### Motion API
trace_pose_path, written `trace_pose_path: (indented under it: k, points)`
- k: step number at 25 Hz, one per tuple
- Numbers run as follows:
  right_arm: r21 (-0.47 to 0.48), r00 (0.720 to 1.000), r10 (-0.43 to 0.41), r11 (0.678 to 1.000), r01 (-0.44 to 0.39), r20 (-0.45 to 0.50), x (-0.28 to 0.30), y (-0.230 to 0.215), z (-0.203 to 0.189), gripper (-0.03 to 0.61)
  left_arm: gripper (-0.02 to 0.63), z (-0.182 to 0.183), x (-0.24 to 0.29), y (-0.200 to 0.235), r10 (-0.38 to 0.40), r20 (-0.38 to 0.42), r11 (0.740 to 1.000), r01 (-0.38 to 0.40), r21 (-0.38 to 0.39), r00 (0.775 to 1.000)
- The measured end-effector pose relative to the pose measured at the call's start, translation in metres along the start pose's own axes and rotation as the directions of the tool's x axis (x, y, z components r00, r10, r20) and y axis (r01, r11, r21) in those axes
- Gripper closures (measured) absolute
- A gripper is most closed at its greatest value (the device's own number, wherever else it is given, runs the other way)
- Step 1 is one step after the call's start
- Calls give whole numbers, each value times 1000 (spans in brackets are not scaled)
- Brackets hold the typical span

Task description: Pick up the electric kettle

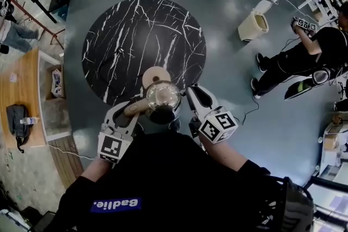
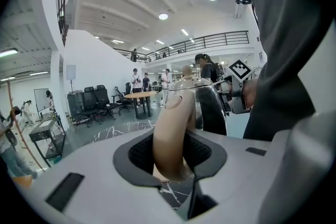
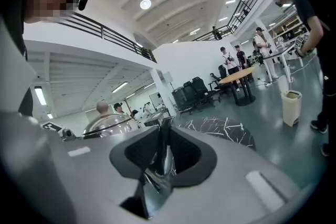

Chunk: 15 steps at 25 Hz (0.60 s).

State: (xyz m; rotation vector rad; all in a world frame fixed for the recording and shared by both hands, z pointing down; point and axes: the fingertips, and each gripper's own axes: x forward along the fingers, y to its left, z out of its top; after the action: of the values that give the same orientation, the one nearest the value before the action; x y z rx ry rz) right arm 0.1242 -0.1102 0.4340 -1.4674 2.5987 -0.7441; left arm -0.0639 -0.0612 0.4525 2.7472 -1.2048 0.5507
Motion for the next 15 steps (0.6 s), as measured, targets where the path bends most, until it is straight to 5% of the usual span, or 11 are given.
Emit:
trace_pose_path:
  k: [15]
  points:
    - [-7, 1000, 5, 1000, -5, -9, -1, 2, 0, 508, 492, -1, -1, 1, 0, -2, 1000, 0, 1, 1000]
